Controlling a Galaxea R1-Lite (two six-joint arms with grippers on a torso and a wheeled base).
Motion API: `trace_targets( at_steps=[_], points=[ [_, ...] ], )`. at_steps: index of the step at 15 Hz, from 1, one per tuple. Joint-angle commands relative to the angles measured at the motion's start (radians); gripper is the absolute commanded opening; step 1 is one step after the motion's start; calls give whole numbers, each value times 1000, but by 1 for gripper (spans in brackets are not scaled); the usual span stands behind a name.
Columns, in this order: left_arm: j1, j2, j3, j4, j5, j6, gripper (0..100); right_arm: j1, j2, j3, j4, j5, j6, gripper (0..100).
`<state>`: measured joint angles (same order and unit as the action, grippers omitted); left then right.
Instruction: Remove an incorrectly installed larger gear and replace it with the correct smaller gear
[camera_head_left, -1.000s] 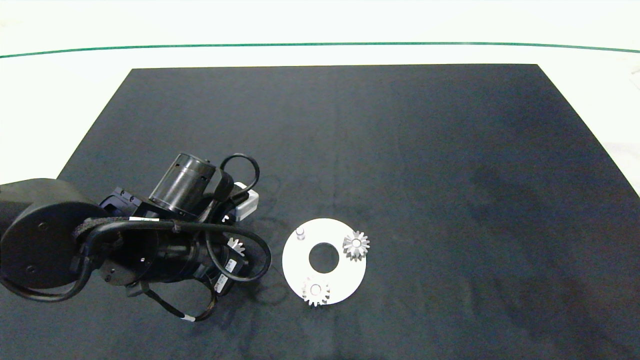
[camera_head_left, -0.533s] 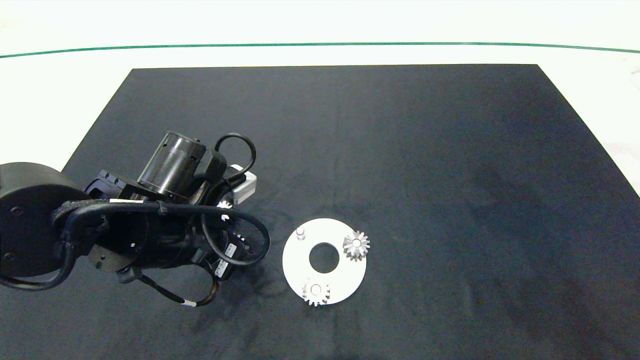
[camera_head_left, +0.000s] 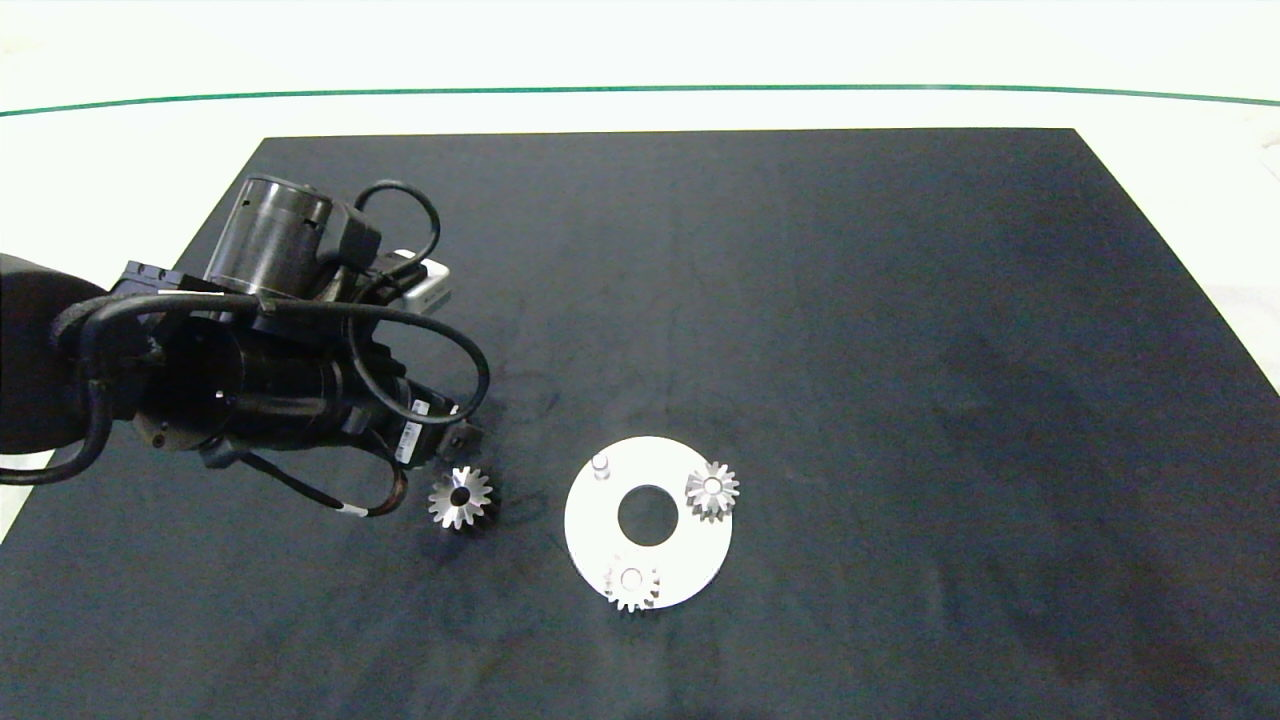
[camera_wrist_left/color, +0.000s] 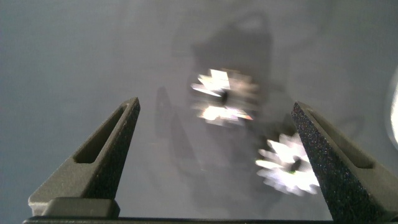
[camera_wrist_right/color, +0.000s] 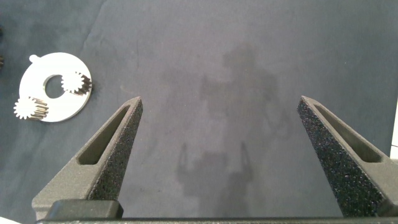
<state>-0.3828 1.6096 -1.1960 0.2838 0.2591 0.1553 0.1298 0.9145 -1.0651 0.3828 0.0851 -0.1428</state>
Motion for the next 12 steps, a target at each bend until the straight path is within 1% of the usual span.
trace_targets(
  at_steps=[1,2,5,7,11,12],
  points=[
    [62,36,-11,0,-6,6,100,1,0,2,2,1,-1,100],
    [62,43,-10,1,-15,4,100,1,1,2,2,1,-1,100],
    [53,64,-8,1,-20,-3,100,1,1,4,2,1,-1,100],
    [45,70,-10,1,-31,-3,100,1,1,7,2,1,-1,100],
    [30,59,-11,1,-34,-7,100,1,1,7,2,1,-1,100],
    [21,58,-11,3,-34,-14,100,1,1,8,2,1,-1,100]
  ],
)
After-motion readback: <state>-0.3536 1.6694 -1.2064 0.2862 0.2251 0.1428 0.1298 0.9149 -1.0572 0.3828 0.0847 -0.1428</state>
